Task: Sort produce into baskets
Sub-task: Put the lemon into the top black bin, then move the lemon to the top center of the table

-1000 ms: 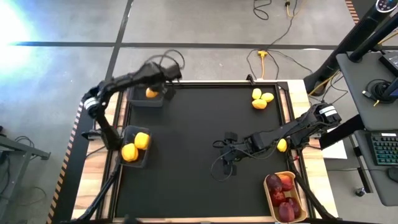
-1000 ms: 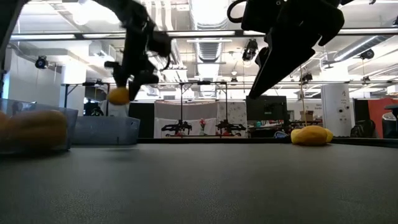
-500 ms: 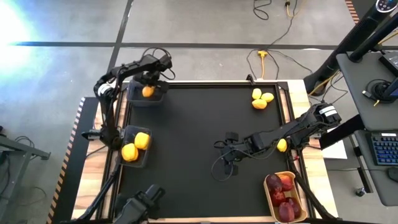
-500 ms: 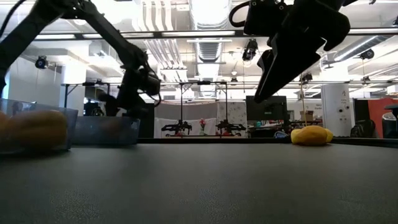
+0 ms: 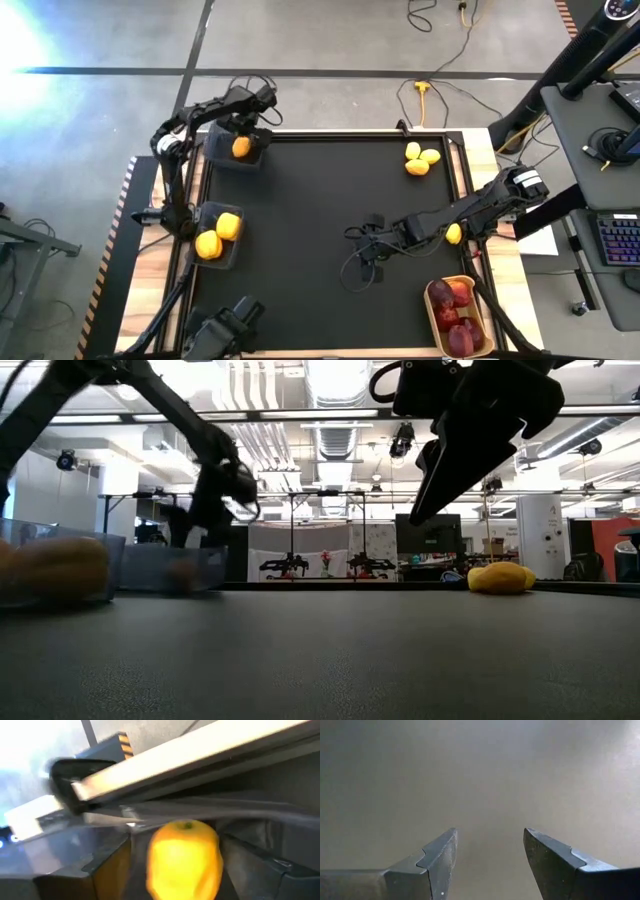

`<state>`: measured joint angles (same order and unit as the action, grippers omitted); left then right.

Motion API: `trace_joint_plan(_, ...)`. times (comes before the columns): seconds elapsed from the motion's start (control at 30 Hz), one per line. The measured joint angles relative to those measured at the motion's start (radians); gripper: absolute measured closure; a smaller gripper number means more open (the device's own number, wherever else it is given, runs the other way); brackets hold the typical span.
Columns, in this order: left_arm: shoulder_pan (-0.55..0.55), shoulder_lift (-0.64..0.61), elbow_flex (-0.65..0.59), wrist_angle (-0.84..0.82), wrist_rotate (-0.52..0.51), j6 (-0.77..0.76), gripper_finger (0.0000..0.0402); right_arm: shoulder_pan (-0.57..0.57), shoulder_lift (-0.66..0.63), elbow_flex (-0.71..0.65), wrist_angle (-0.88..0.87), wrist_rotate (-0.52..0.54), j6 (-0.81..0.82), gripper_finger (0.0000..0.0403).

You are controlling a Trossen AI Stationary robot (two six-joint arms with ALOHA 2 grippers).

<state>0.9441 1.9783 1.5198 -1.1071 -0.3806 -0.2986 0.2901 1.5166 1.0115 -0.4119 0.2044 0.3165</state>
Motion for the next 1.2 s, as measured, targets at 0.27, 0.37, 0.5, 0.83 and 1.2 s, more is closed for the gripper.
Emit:
trace_joint_plan(0.27, -0.048, -0.246, -0.007, -0.063, 0.002, 0.033, 0.011, 0.0, 0.0, 0.0, 0.007, 0.006, -0.002, 0.0181)
trace_joint_plan(0.37, -0.127, -0.37, -0.047, -0.01, 0.003, 0.034, 0.0118, -0.002, 0.0, 0.0, 0.009, 0.029, -0.002, 0.0181)
trace_joint_plan(0.5, -0.294, -0.564, -0.186, 0.187, 0.005, 0.034, 0.0126, -0.002, 0.0, 0.0, 0.01, 0.108, -0.002, 0.0181)
trace_joint_plan(0.83, -0.869, -0.926, -0.729, 0.931, 0.008, 0.029, 0.0132, -0.054, 0.0, 0.0, -0.066, 0.371, 0.081, 0.0181)
trace_joint_plan(1.2, -1.108, -0.986, -0.953, 1.25, -0.016, 0.142, 0.0132, -0.599, 0.002, 0.199, -0.543, 0.177, 0.031, 0.0181)
